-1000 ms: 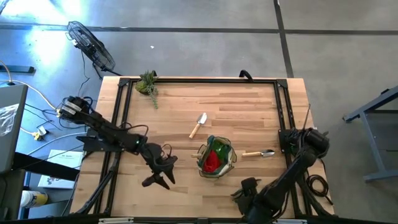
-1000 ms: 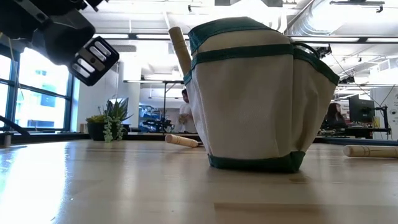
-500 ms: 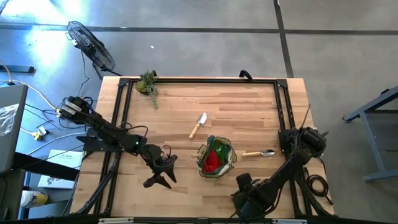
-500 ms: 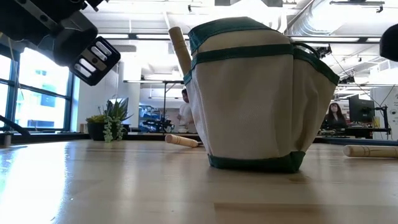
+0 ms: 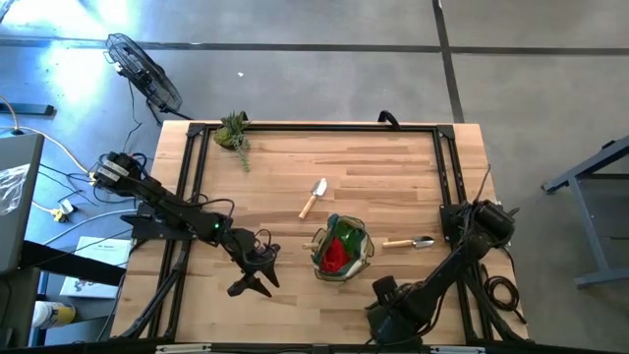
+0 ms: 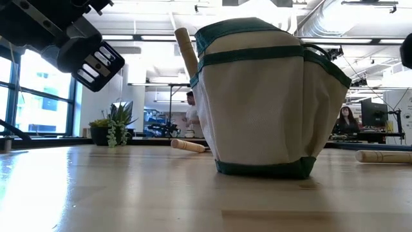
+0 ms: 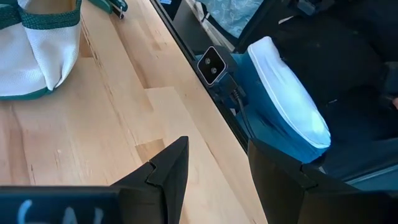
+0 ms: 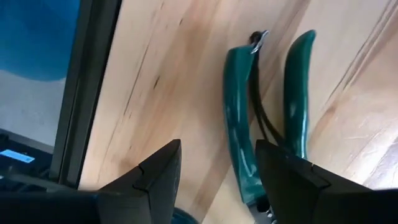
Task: Pick & Place Garden tools in Gardening bag
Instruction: Put the left green shear scissors into the light brown gardening bag
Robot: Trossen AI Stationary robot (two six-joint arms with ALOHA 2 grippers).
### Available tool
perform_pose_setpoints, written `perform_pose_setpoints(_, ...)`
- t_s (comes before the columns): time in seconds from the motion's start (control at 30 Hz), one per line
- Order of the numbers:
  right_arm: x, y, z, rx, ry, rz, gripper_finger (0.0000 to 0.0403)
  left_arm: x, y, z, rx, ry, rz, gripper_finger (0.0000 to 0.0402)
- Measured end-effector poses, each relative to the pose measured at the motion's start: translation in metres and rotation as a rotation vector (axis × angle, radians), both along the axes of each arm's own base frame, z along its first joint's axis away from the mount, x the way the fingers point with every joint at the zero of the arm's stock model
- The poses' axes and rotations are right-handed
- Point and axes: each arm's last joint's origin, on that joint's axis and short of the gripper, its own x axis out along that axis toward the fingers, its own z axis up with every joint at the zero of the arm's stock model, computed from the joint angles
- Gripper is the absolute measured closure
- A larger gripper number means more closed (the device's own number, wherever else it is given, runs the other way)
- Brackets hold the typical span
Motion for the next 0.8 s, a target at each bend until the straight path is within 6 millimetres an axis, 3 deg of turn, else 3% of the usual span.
perform_pose_setpoints(0.57, 0.002, -0.018, -0.026, 0.038, 0.022, -0.101, 0.0207, 0.0, 0.0, 0.0, 0.001, 0.0, 0.002, 0.024)
perform_pose_setpoints(0.8, 0.001, -0.017, -0.027, 0.026, 0.004, -0.194, 0.0249, 0.0, 0.0, 0.0, 0.002, -0.002, 0.002, 0.024)
